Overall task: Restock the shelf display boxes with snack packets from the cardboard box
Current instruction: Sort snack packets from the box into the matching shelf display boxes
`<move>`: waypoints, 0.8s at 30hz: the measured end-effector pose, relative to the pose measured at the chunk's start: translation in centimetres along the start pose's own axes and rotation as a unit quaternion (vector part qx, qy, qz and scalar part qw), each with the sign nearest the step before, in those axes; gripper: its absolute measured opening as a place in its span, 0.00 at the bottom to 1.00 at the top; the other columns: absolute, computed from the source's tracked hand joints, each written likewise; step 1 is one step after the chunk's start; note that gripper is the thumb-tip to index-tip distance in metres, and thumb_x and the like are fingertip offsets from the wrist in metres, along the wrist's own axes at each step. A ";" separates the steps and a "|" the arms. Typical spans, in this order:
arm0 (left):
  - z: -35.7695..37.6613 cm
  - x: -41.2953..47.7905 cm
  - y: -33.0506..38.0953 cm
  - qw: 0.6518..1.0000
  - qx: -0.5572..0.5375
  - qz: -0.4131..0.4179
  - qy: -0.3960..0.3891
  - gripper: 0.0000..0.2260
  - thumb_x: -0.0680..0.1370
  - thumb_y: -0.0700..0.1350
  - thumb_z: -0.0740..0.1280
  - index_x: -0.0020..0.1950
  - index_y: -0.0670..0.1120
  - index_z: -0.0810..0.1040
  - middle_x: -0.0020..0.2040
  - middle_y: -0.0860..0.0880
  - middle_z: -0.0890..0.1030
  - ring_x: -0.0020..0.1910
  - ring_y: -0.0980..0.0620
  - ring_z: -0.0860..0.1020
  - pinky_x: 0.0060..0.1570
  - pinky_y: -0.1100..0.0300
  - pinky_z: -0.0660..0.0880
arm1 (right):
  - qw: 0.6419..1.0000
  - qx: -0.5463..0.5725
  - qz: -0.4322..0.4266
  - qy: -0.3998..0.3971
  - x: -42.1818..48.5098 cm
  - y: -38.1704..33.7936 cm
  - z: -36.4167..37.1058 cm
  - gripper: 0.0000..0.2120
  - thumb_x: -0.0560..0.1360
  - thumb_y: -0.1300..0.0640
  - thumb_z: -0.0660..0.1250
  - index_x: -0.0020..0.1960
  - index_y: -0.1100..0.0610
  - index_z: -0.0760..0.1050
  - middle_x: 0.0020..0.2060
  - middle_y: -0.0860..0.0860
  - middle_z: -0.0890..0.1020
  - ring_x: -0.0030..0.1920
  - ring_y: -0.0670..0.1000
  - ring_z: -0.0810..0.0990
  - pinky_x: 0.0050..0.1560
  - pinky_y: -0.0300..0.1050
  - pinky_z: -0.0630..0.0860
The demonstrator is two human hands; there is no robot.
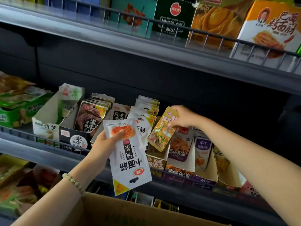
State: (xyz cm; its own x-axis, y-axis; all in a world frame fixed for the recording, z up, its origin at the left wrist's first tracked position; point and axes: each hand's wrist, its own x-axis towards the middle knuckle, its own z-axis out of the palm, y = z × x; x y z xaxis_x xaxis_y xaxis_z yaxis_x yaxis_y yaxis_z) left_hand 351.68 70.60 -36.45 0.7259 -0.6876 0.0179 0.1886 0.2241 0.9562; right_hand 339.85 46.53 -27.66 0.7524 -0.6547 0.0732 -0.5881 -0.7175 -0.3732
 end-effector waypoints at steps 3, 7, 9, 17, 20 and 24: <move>0.3 0.0 -0.1 1.000 0.002 0.004 -0.006 0.02 0.79 0.43 0.66 0.48 0.45 0.77 0.35 0.48 0.85 0.31 0.52 0.83 0.31 0.59 0.77 | 0.998 -0.044 -0.031 -0.015 0.6 -0.7 1.2 0.39 0.69 0.60 0.76 0.74 0.60 0.61 0.69 0.56 0.68 0.66 0.54 0.70 0.59 0.41 0.67; 0.2 0.0 -0.1 1.000 0.017 0.003 -0.004 0.02 0.78 0.43 0.66 0.48 0.45 0.77 0.33 0.49 0.85 0.30 0.53 0.83 0.31 0.59 0.75 | 0.993 -0.100 -0.046 -0.030 0.7 -1.0 1.7 0.39 0.71 0.62 0.73 0.76 0.59 0.57 0.73 0.55 0.63 0.72 0.55 0.63 0.67 0.41 0.61; 0.0 0.1 -0.1 1.000 0.019 0.002 0.001 0.03 0.79 0.43 0.66 0.48 0.45 0.77 0.34 0.48 0.85 0.30 0.52 0.83 0.32 0.58 0.75 | 0.995 -0.088 -0.049 -0.024 1.3 -0.8 2.1 0.37 0.70 0.61 0.75 0.74 0.59 0.62 0.70 0.55 0.67 0.69 0.55 0.67 0.63 0.41 0.65; 0.2 -0.2 -0.2 1.000 -0.013 -0.024 0.008 0.06 0.78 0.45 0.66 0.48 0.42 0.76 0.34 0.43 0.84 0.30 0.47 0.82 0.33 0.55 0.78 | 0.987 -0.083 -0.125 0.061 1.1 1.3 4.9 0.25 0.67 0.59 0.76 0.60 0.53 0.69 0.55 0.52 0.77 0.52 0.53 0.77 0.50 0.49 0.76; 0.2 -0.6 -0.2 0.999 -0.012 -0.030 0.016 0.08 0.78 0.47 0.67 0.47 0.42 0.76 0.34 0.43 0.84 0.30 0.47 0.82 0.35 0.54 0.78 | 0.978 -0.121 -0.136 0.102 0.4 1.6 5.6 0.26 0.68 0.58 0.75 0.63 0.52 0.70 0.57 0.50 0.73 0.56 0.52 0.74 0.54 0.49 0.74; 0.7 -1.4 0.5 0.999 -0.031 -0.016 0.037 0.09 0.78 0.49 0.66 0.45 0.44 0.76 0.32 0.45 0.84 0.29 0.48 0.83 0.34 0.54 0.78 | 0.966 0.081 -0.135 0.205 -2.8 -0.7 5.3 0.17 0.73 0.54 0.72 0.60 0.52 0.72 0.55 0.47 0.73 0.54 0.46 0.73 0.51 0.38 0.71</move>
State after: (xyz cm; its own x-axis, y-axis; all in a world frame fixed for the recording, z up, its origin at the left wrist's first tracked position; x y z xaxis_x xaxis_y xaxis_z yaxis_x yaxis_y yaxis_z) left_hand 350.31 71.25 -35.77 0.7655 -0.6425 -0.0359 0.2512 0.2470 0.9359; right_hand 339.76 50.16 -32.49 0.6722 -0.5110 0.5357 -0.3072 -0.8509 -0.4262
